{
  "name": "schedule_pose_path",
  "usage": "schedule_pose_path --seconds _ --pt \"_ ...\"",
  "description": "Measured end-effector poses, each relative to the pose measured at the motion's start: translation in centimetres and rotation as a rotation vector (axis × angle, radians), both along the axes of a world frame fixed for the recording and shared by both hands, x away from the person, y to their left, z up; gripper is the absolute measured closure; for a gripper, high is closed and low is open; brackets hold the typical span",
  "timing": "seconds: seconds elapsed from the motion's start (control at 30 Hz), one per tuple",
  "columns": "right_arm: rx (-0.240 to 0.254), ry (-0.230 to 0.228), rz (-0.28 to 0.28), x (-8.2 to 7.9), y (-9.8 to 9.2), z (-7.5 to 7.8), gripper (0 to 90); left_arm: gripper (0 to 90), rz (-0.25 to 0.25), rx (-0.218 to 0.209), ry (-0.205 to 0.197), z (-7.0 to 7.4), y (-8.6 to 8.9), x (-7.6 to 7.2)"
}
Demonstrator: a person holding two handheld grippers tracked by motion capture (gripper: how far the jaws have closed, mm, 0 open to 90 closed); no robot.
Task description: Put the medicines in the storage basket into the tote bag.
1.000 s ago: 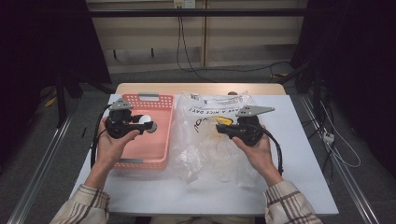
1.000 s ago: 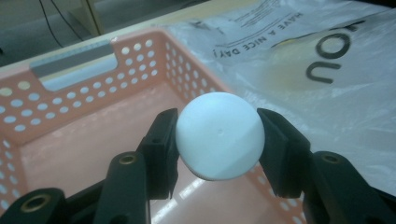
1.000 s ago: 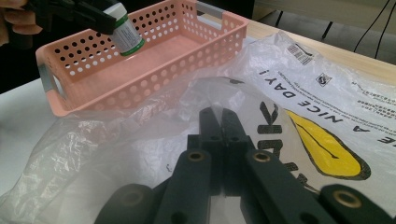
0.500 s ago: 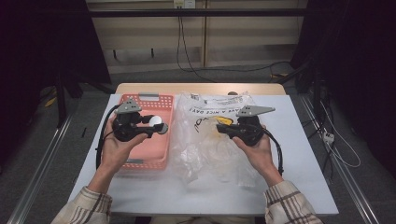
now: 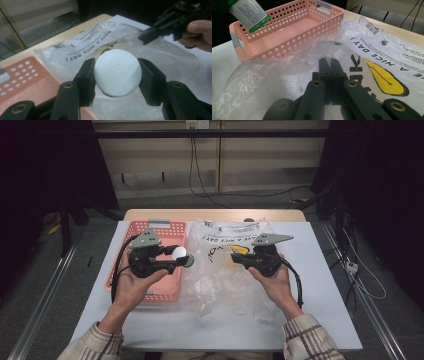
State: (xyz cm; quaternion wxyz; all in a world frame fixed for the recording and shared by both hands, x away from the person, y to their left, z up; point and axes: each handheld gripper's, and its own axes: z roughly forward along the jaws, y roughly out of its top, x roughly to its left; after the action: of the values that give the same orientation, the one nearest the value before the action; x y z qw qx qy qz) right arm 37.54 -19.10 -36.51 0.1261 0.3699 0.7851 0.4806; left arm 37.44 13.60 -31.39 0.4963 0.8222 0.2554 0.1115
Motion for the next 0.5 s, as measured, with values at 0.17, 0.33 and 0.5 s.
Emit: schedule_pose_path --seconds 0.17,0.33,0.5 --pt "0.0 0.0 0.001 0.0 0.1 0.0 90.0 51.1 -0.057 -0.015 -0.012 0.5 -1.4 -1.3" --pt "0.0 0.0 0.003 0.0 0.1 0.0 90.0 51.1 -0.101 -0.029 -0.01 0.5 -3.1 -2.4" --pt "-0.016 -0.003 0.0 0.0 0.2 0.0 90.0 51.0 -0.133 -0.022 -0.002 -0.1 -5.0 -2.9"
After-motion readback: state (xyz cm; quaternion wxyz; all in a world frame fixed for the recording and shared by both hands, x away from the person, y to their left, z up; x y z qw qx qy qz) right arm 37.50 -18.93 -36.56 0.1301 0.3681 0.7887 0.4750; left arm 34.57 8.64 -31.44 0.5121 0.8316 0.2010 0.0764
